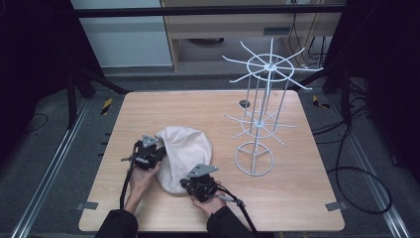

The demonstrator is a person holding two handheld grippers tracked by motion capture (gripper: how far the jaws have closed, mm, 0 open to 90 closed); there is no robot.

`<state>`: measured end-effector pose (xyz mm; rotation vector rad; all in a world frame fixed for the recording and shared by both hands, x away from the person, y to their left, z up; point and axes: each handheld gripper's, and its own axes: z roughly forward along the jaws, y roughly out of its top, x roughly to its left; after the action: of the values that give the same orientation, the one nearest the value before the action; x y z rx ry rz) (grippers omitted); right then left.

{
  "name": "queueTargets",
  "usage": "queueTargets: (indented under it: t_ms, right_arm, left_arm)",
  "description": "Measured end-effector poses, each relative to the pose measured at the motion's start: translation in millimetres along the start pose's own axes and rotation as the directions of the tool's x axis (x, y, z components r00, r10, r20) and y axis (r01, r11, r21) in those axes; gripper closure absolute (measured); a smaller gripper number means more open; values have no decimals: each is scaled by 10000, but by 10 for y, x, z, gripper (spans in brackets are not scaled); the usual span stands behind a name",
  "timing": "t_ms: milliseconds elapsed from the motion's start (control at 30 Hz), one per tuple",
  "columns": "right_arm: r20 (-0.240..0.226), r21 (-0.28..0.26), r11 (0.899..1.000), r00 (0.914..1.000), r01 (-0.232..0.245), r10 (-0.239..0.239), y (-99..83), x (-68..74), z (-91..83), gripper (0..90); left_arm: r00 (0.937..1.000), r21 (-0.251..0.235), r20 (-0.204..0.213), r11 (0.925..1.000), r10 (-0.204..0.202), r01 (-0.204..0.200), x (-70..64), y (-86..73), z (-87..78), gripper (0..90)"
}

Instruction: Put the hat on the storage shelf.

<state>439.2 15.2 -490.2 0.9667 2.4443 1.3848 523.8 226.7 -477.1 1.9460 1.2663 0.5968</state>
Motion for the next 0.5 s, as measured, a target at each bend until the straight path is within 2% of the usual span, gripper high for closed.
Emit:
queueTargets:
  t_ms: [300, 500]
  right_arm:
    - [-191, -104, 9998, 9997, 141, -143, 42, 120, 122, 900]
    - [-317, -245, 9997, 9995, -13, 5, 54, 149, 180, 900]
  left_arm:
    - [10000, -34, 58, 10000, 35, -35, 30, 3, -29, 900]
    - [9998, -114, 175, 9999, 132, -130, 18, 7, -46, 899]
